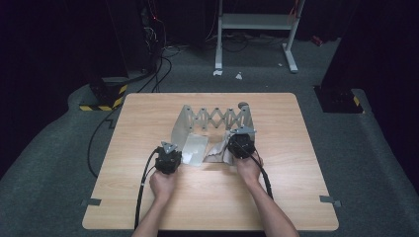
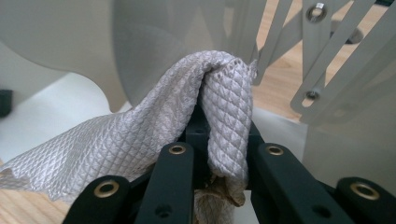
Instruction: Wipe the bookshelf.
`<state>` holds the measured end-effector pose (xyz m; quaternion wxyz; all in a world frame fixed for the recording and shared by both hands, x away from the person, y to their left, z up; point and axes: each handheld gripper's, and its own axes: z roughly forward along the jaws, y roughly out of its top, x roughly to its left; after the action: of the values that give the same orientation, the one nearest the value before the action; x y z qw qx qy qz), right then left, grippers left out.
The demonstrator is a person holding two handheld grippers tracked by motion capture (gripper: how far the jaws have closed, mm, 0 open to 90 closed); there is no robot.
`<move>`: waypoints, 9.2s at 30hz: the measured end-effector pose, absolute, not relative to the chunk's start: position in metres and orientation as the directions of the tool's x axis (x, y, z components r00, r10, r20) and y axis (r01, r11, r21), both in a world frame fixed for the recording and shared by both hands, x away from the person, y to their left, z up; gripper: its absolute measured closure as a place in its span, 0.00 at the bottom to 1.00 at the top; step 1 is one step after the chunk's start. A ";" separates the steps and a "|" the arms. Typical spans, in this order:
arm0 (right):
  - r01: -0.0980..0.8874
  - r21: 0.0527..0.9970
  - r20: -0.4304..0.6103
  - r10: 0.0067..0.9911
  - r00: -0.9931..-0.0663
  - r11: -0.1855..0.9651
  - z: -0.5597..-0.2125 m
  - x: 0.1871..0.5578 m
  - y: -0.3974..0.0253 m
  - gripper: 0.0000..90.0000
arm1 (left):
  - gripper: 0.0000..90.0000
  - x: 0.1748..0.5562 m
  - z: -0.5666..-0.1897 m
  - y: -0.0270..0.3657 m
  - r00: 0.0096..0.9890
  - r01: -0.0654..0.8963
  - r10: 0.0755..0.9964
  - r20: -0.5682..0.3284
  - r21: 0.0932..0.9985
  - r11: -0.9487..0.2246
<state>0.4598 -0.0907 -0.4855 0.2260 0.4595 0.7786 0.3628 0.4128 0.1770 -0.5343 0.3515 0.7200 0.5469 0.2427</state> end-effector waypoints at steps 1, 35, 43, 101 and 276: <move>0.554 0.770 -0.019 0.880 -0.475 0.316 -0.487 0.461 -0.091 0.91 | 0.97 0.413 -0.534 0.177 0.285 0.617 0.958 -0.035 0.772 -0.155; 0.488 0.850 0.086 0.865 -0.495 0.195 -0.425 0.464 -0.102 0.91 | 0.97 0.413 -0.534 0.177 0.284 0.617 0.958 -0.036 0.771 -0.154; 0.499 0.838 0.062 0.869 -0.491 0.222 -0.444 0.466 -0.094 0.91 | 0.97 0.412 -0.534 0.177 0.277 0.618 0.960 -0.037 0.772 -0.149; 0.471 0.864 0.087 0.867 -0.491 0.180 -0.427 0.472 -0.093 0.91 | 0.96 0.413 -0.534 0.178 0.279 0.620 0.959 -0.046 0.771 -0.143; 0.510 0.750 -0.071 0.818 -0.571 0.421 -0.528 0.418 -0.138 0.90 | 0.94 0.412 -0.534 0.174 0.294 0.609 0.956 -0.010 0.772 -0.180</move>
<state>0.4180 -0.1381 -0.5275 0.2196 0.4080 0.8138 0.3509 0.4121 0.1740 -0.5344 0.3463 0.7262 0.5387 0.2501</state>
